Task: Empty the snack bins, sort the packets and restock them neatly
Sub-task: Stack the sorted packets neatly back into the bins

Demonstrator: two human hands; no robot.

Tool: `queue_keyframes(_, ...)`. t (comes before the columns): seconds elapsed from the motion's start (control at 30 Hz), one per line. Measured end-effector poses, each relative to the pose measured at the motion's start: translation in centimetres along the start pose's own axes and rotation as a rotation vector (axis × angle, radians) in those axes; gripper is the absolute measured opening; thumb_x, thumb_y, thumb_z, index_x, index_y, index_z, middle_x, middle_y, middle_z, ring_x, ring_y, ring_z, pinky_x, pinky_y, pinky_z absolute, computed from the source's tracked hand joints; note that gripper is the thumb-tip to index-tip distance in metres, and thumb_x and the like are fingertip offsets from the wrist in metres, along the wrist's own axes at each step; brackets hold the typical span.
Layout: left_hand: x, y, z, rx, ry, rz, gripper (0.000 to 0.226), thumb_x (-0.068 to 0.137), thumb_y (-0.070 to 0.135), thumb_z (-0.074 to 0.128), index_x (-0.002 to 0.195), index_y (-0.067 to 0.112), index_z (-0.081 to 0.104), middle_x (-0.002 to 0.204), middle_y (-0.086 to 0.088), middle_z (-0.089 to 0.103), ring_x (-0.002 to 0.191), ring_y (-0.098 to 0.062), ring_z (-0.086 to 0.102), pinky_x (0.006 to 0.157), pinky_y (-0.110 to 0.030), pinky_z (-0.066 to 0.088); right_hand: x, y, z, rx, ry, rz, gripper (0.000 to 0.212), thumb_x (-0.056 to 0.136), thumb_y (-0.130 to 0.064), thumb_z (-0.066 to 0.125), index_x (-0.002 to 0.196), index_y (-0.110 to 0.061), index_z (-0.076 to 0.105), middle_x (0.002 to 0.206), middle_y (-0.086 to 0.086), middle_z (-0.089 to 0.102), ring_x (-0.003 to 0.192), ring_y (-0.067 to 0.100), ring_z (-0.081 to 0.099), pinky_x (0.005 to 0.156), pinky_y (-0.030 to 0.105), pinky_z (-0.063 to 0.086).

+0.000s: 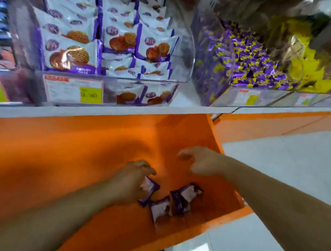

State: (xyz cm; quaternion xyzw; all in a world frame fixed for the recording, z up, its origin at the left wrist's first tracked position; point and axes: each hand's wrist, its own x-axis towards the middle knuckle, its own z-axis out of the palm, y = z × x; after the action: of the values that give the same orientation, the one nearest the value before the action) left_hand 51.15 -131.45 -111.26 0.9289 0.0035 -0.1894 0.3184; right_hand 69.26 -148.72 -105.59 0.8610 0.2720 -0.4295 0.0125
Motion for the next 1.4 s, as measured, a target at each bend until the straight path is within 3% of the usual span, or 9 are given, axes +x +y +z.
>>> queue_keyframes(0.17, 3.7, -3.5, 7.3, 0.137, -0.169, -0.012, 0.076, 0.083, 0.063, 0.068, 0.151, 0.04, 0.044, 0.16, 0.001, 0.031, 0.136, -0.028, 0.043, 0.108, -0.039, 0.043, 4.9, 3.9, 4.9, -0.247, -0.335, 0.104, 0.081, 0.088, -0.014, 0.08, 0.158, -0.024, 0.041, 0.147, 0.008, 0.057, 0.113, 0.026, 0.067, 0.063, 0.021, 0.056)
queue_keyframes(0.3, 4.5, -5.0, 9.6, 0.112, -0.092, -0.032, 0.067, 0.089, 0.038, 0.075, 0.147, 0.04, 0.041, 0.153, 0.0, 0.034, 0.134, -0.028, 0.041, 0.101, -0.045, 0.047, 6.2, 5.0, 8.4, -0.367, -0.404, 0.096, 0.081, 0.083, -0.018, 0.088, 0.152, -0.015, 0.046, 0.147, 0.008, 0.057, 0.127, 0.028, 0.061, 0.097, 0.032, 0.052)
queue_keyframes(0.47, 4.5, -5.9, 9.9, 0.104, -0.088, -0.055, 0.06, 0.092, 0.019, 0.072, 0.143, 0.031, 0.042, 0.158, -0.005, 0.025, 0.134, -0.029, 0.043, 0.095, -0.043, 0.051, 6.7, 5.4, 9.1, -0.434, -0.371, 0.067, 0.048, 0.08, -0.01, 0.085, 0.119, -0.017, 0.058, 0.117, 0.007, 0.065, 0.099, 0.029, 0.066, 0.078, 0.039, 0.059)
queue_keyframes(0.57, 3.6, -6.7, 9.1, 0.101, -0.087, -0.111, 0.053, 0.093, 0.022, 0.071, 0.138, 0.028, 0.043, 0.147, -0.003, 0.04, 0.124, -0.026, 0.049, 0.091, -0.043, 0.052, 5.9, 3.9, 7.5, -0.399, -0.37, 0.025, 0.048, 0.08, -0.01, 0.084, 0.12, -0.015, 0.057, 0.103, 0.004, 0.06, 0.085, 0.023, 0.058, 0.057, 0.03, 0.044)
queue_keyframes(0.67, 1.8, -7.9, 7.6, 0.031, -0.08, -0.161, 0.057, 0.086, 0.027, 0.078, 0.132, 0.026, 0.046, 0.126, 0.001, 0.05, 0.107, -0.021, 0.052, 0.079, -0.037, 0.049, 4.8, 1.8, 5.0, -0.236, -0.263, -0.033, 0.045, 0.081, -0.021, 0.085, 0.116, -0.019, 0.057, 0.101, -0.001, 0.061, 0.082, 0.017, 0.058, 0.058, 0.028, 0.043)
queue_keyframes(0.87, -4.4, -8.1, 0.8, -0.245, 0.122, -0.273, 0.048, 0.07, 0.036, 0.086, 0.11, 0.043, 0.06, 0.11, 0.013, 0.057, 0.089, -0.01, 0.062, 0.073, -0.035, 0.055, 0.4, -4.3, 0.4, -0.081, -0.107, -0.184, 0.054, 0.08, -0.044, 0.088, 0.122, -0.036, 0.055, 0.117, -0.011, 0.059, 0.099, 0.011, 0.062, 0.084, 0.04, 0.06)
queue_keyframes(1.07, -13.3, -3.5, -9.3, -0.547, 0.372, -0.243, 0.064, 0.051, 0.04, 0.097, 0.107, 0.044, 0.066, 0.092, 0.007, 0.068, 0.071, -0.011, 0.065, 0.066, -0.028, 0.054, -8.3, -12.9, -3.4, 0.261, 0.105, -0.414, 0.048, 0.072, -0.029, 0.094, 0.107, -0.029, 0.062, 0.1, -0.003, 0.066, 0.08, 0.024, 0.068, 0.076, 0.05, 0.058)
queue_keyframes(1.23, -20.1, 2.2, -16.4, -0.76, 0.581, -0.183, 0.067, 0.062, 0.013, 0.1, 0.116, 0.035, 0.064, 0.086, 0.0, 0.077, 0.077, -0.02, 0.072, 0.078, -0.038, 0.06, -15.9, -18.0, -4.2, 0.505, 0.306, -0.635, 0.045, 0.076, -0.022, 0.094, 0.108, -0.026, 0.062, 0.102, 0.006, 0.063, 0.081, 0.01, 0.061, 0.068, 0.023, 0.049)
queue_keyframes(1.4, -24.5, 4.9, -18.5, -0.905, 0.649, -0.165, 0.06, 0.068, 0.013, 0.096, 0.116, 0.027, 0.063, 0.098, -0.007, 0.08, 0.096, -0.033, 0.075, 0.096, -0.052, 0.058, -19.2, -21.4, -2.7, 0.61, 0.487, -0.749, 0.045, 0.076, -0.027, 0.094, 0.107, -0.034, 0.062, 0.104, 0.0, 0.066, 0.09, 0.02, 0.066, 0.067, 0.024, 0.05)
